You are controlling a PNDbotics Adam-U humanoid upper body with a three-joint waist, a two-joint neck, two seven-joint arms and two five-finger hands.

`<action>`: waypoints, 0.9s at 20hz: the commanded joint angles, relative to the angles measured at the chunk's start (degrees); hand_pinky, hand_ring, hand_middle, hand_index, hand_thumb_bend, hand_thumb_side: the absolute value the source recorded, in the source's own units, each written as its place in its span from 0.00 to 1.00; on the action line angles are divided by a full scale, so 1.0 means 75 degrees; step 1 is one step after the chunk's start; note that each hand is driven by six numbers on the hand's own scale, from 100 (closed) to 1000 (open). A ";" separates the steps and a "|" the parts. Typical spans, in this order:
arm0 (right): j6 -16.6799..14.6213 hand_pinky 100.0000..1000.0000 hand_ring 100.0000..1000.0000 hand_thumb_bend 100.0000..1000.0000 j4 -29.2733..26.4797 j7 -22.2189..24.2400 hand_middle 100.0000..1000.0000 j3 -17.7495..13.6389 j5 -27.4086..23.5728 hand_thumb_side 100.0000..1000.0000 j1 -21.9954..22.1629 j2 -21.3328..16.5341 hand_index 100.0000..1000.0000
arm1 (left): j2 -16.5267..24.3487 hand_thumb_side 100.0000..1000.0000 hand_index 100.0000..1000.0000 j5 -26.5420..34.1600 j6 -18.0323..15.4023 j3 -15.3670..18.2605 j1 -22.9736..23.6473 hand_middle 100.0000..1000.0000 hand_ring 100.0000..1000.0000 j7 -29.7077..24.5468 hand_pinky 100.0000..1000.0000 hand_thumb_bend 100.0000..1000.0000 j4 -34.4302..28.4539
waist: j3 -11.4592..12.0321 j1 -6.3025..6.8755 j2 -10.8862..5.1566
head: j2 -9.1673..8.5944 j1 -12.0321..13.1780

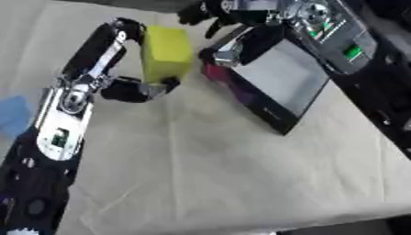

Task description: Pick up the objects with one hand, pass them to the other hand, and then place them into the box on the other side of the table.

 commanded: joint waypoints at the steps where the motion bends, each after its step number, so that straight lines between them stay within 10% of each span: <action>1: 0.0018 0.84 1.00 0.13 -0.0005 -0.0130 0.94 -0.0077 0.0123 0.31 -0.0115 -0.0106 1.00 | -0.0093 0.32 0.44 0.0068 0.0059 -0.0048 -0.0152 0.36 0.49 -0.0013 0.67 0.00 -0.0229 | -0.0016 -0.0090 -0.0003 | 0.0041 -0.0022; 18: 0.0032 0.86 1.00 0.11 0.0189 -0.0240 0.95 -0.0010 0.0294 0.33 -0.0091 -0.0013 1.00 | -0.0143 0.33 0.44 0.0071 0.0163 -0.0142 -0.0102 0.36 0.48 0.0001 0.67 0.00 -0.0347 | 0.0018 -0.0096 0.0031 | -0.0134 0.0524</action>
